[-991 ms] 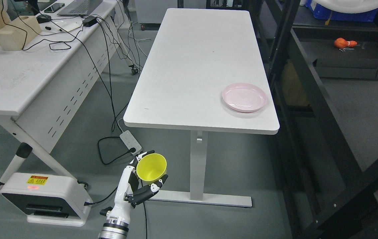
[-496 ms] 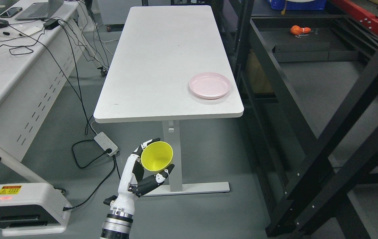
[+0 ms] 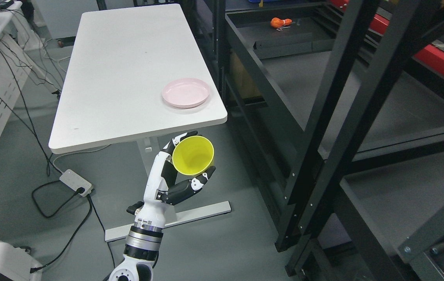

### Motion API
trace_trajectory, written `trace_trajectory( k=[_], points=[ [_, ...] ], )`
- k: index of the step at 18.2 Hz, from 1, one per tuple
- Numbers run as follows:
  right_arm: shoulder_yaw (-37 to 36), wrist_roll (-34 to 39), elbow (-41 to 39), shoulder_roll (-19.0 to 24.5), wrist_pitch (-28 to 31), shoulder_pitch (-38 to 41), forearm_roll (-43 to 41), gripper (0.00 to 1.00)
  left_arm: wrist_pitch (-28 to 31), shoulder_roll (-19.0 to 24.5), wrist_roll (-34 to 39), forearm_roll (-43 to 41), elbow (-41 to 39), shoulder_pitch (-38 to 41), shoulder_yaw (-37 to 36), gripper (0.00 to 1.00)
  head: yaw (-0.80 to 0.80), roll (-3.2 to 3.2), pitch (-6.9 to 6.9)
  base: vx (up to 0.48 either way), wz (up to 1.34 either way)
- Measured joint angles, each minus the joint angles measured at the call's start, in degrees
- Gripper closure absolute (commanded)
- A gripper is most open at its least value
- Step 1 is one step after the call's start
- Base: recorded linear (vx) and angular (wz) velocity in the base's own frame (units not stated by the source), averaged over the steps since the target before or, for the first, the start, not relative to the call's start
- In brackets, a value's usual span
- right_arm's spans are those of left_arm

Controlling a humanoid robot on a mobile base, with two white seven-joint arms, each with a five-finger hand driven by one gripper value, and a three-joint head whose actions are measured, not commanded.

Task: Place yellow IKEA cup on middle right shelf
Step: 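Carry the yellow cup in the left hand while turning toward the shelves, then raise the left hand with the cup up onto the shelf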

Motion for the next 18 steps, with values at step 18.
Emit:
trace_trajectory(
  k=[18],
  points=[
    [0.0, 0.0, 0.0, 0.0, 0.0, 0.0, 0.0, 0.01, -13.2, 0.0, 0.2, 0.2, -1.4, -6.9, -16.1, 0.99, 0.00, 0.00, 0.00, -0.105, -0.31]
  ],
)
